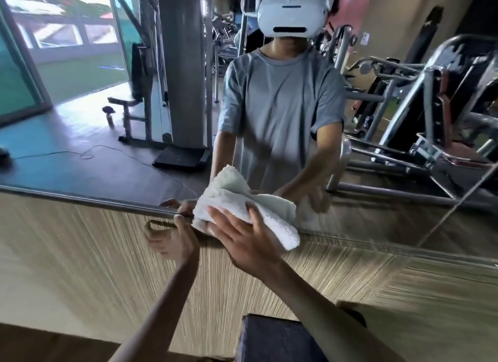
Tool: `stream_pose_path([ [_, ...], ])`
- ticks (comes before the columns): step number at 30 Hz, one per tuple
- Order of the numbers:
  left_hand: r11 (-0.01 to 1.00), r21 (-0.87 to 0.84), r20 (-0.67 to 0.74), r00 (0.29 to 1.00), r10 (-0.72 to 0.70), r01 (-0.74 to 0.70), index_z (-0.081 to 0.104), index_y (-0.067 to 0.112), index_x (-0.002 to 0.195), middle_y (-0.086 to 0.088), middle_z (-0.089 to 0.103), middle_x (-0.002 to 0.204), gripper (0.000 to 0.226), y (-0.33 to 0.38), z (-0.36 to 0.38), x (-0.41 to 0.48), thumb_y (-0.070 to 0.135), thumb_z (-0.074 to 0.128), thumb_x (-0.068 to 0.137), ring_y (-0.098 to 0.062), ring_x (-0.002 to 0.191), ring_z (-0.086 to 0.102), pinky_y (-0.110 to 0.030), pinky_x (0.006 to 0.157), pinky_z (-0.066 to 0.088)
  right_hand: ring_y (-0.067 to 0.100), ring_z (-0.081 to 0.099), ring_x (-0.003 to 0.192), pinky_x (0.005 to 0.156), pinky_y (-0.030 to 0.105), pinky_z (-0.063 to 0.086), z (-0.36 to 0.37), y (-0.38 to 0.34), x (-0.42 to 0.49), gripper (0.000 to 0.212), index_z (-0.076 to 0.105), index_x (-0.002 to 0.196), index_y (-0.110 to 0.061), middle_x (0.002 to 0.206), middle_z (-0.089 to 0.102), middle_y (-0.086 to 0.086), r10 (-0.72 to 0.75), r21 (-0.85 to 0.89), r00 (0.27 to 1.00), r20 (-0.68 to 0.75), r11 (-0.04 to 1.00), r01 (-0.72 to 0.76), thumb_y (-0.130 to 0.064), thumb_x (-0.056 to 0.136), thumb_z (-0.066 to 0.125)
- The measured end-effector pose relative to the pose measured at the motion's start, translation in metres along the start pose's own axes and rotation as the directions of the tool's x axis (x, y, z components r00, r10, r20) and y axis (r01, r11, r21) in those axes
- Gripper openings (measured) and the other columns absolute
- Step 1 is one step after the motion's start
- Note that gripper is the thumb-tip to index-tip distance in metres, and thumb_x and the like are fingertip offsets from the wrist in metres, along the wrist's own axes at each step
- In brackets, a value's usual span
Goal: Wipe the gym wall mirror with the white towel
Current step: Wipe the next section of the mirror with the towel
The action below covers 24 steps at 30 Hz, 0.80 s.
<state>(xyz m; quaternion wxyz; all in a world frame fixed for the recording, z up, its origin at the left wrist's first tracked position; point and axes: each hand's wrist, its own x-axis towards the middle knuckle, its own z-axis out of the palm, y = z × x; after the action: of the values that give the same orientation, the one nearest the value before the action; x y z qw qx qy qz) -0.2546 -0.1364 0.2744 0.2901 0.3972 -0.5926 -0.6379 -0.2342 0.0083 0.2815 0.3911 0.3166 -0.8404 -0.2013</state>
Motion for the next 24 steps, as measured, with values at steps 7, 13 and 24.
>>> stream_pose_path([
  [7,0.995,0.066,0.028,0.997,-0.076,0.074,0.013,0.008,0.159,-0.017,0.016,0.163,0.125,-0.001,-0.003,0.036,0.075,0.012,0.053,-0.034,0.151,0.014,-0.050,0.117,0.019,0.024,0.034,0.142,0.113,0.062,0.019,0.000,0.049,-0.061,0.053,0.058,0.138,-0.024,0.159,0.038,0.001,0.022,-0.056,1.000,-0.009,0.998,-0.023,-0.013,0.086,0.050],
  [13,0.999,0.020,0.088,0.995,-0.041,0.040,0.009,0.013,0.159,-0.011,0.008,0.166,0.083,0.000,-0.009,0.038,0.048,0.049,0.095,-0.028,0.153,0.007,-0.045,0.120,0.013,0.025,0.024,0.146,0.114,0.067,0.010,0.004,-0.009,0.004,0.063,0.048,0.144,-0.022,0.161,0.033,0.004,0.017,-0.027,1.000,-0.001,0.999,-0.017,-0.014,0.081,0.051],
  [24,0.994,0.078,0.191,0.980,0.059,-0.075,-0.001,0.008,0.159,-0.017,-0.004,0.167,0.088,-0.021,0.015,-0.060,0.038,0.056,0.098,-0.029,0.154,0.003,-0.038,0.119,0.010,0.019,0.032,0.144,0.119,0.058,0.013,0.003,0.087,-0.096,0.048,0.056,0.141,-0.026,0.160,0.035,0.002,-0.064,-0.049,0.994,-0.084,0.997,0.060,-0.017,0.095,0.042],
])
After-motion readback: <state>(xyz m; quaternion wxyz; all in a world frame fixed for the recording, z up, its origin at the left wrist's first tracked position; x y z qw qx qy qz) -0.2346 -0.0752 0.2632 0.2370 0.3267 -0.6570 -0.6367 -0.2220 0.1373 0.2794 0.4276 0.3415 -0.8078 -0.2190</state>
